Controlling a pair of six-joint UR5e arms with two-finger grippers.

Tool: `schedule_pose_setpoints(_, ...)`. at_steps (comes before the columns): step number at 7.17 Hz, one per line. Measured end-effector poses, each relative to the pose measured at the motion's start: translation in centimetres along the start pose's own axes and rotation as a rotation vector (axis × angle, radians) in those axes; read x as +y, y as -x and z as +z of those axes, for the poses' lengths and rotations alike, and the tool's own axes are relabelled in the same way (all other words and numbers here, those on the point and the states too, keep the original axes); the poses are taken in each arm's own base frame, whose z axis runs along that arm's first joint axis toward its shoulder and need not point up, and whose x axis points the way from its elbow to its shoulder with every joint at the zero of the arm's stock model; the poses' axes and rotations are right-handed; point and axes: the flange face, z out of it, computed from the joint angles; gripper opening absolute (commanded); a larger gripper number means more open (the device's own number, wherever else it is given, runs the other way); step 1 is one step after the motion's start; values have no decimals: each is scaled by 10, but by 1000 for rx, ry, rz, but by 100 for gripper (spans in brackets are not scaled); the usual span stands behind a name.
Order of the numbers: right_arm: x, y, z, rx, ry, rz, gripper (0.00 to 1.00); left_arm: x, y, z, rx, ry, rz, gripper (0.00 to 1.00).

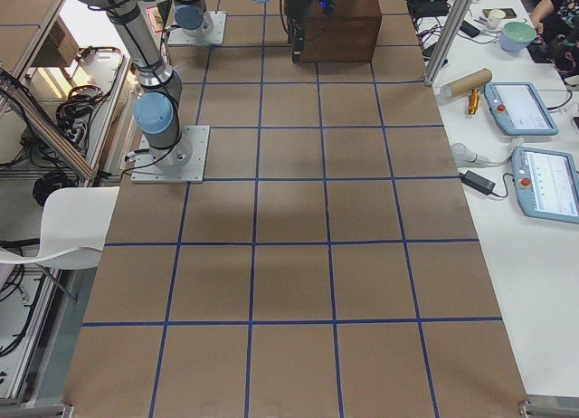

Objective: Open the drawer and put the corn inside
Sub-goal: 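Lower the corn into the open drawer and open the left gripper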

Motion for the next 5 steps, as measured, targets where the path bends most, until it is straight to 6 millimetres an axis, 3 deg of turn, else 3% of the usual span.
schedule_pose_setpoints(2,0,0,0,0,0,0,100,12,-17,-3,-7,-23,31,100)
schedule_pose_setpoints(5,0,0,0,1,1,-1,100,15,-18,-6,-10,-33,36,100)
